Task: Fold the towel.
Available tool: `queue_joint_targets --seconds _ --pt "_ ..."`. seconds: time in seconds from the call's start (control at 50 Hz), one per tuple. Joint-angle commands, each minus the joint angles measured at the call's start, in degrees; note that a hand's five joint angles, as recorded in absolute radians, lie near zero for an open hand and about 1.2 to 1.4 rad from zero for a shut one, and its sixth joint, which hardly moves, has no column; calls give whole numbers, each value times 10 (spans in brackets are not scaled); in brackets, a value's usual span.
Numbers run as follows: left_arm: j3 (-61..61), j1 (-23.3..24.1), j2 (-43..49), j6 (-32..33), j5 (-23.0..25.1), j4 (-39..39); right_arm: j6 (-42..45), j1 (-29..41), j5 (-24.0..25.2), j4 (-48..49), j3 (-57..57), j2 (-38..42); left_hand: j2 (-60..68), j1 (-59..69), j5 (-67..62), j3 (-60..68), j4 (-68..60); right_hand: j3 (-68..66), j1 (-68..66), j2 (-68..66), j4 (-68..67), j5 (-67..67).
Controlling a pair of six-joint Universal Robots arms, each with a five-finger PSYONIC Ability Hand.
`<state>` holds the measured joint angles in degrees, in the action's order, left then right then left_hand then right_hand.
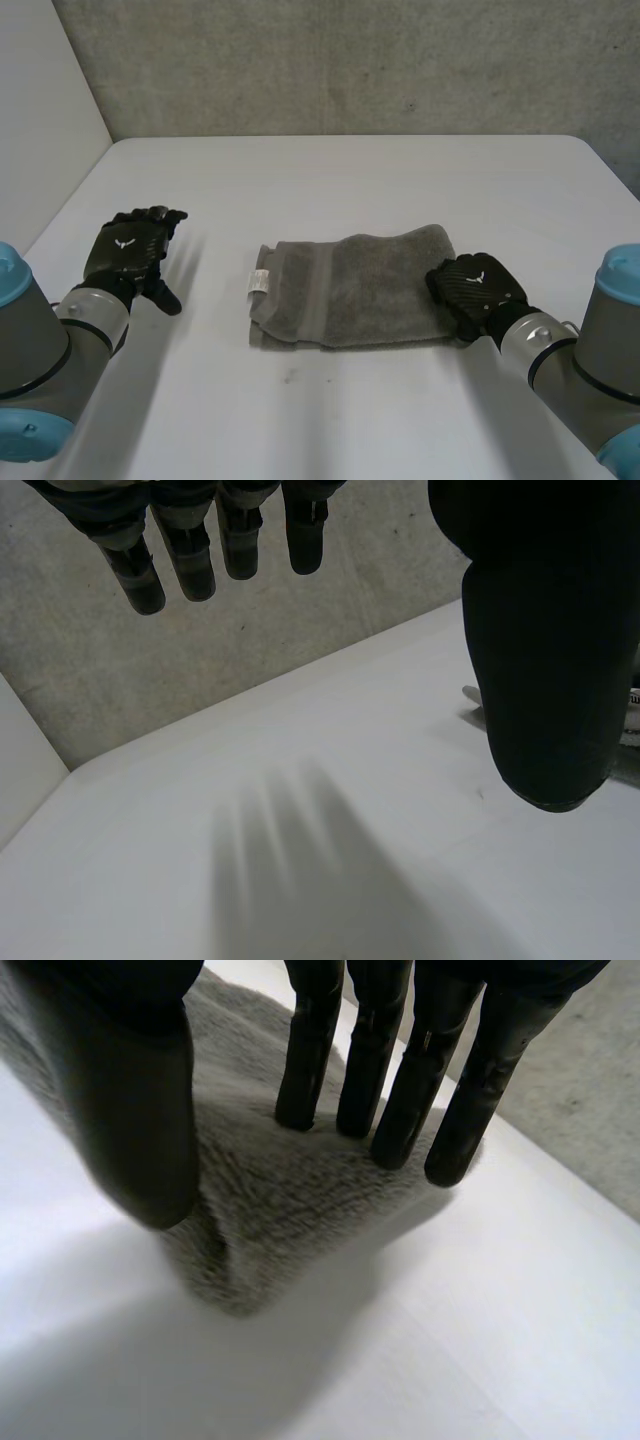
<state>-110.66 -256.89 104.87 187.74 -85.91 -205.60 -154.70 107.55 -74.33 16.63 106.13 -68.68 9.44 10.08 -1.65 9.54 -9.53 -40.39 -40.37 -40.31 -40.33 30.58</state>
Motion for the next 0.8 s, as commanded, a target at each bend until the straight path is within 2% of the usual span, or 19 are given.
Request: queue_joint_targets --seconds 0.02,0.16,0.24,0.26,0.28,0.32,0.5,0.54,0.56,0.58,0.6,0.64,0.66,0.7,0.76,0.8 --pt "0 3 -1 0 -1 0 19 -9 -13 63 16 11 6 -1 17 5 -5 -65 -66 -66 -66 63" --pt "0 2 0 0 1 -1 20 -10 -16 61 19 32 6 -1 17 5 -5 -13 -13 -14 -14 11" --pt "0 3 0 0 1 0 12 -12 -15 60 21 31 6 -1 17 5 -5 -35 -35 -36 -36 33" --pt "0 3 0 0 1 0 8 -14 -15 61 21 31 6 -1 17 5 -5 -90 -90 -91 -91 88" --pt "0 3 0 0 1 0 8 -14 -15 61 21 31 6 -1 17 5 -5 -91 -91 -91 -91 89" --pt "-1 3 0 0 1 0 6 -27 -18 65 21 26 6 -1 17 5 -5 -394 -395 -395 -395 393" --pt "3 3 -7 0 -2 1 42 -28 -37 60 -43 7 6 -1 17 5 -5 -396 -396 -397 -397 394" --pt "6 7 -14 -2 -3 3 82 16 -35 48 -88 12 6 -1 17 5 -5 -396 -396 -397 -397 394" --pt "6 7 -14 -2 -3 3 82 16 -35 48 -88 12 6 -1 17 5 -5 -396 -396 -397 -397 394" --pt "7 11 -19 0 -3 2 98 60 -30 44 -120 21 6 -1 17 5 -5 -396 -396 -397 -397 394" --pt "8 15 -25 -1 -3 2 98 61 -30 44 -120 21 6 -1 17 5 -5 -396 -396 -397 -397 394" --pt "9 19 -29 -1 -3 2 121 145 -18 32 -187 61 6 -1 17 5 -5 -396 -396 -397 -397 394" --pt "9 19 -29 -1 -3 2 121 145 -18 31 -188 61 6 -1 17 5 -5 -396 -396 -397 -397 394" --pt "10 26 -32 -2 -4 2 130 196 -13 4 -248 103 6 -1 17 5 -5 -396 -396 -397 -397 394" --pt "12 31 -33 -3 -5 3 132 215 -10 -17 -274 127 6 -1 17 5 -5 -396 -396 -397 -397 394" --pt "13 32 -33 -3 -5 3 135 257 -1 -61 -314 178 6 -1 17 5 -5 -396 -396 -397 -397 394"
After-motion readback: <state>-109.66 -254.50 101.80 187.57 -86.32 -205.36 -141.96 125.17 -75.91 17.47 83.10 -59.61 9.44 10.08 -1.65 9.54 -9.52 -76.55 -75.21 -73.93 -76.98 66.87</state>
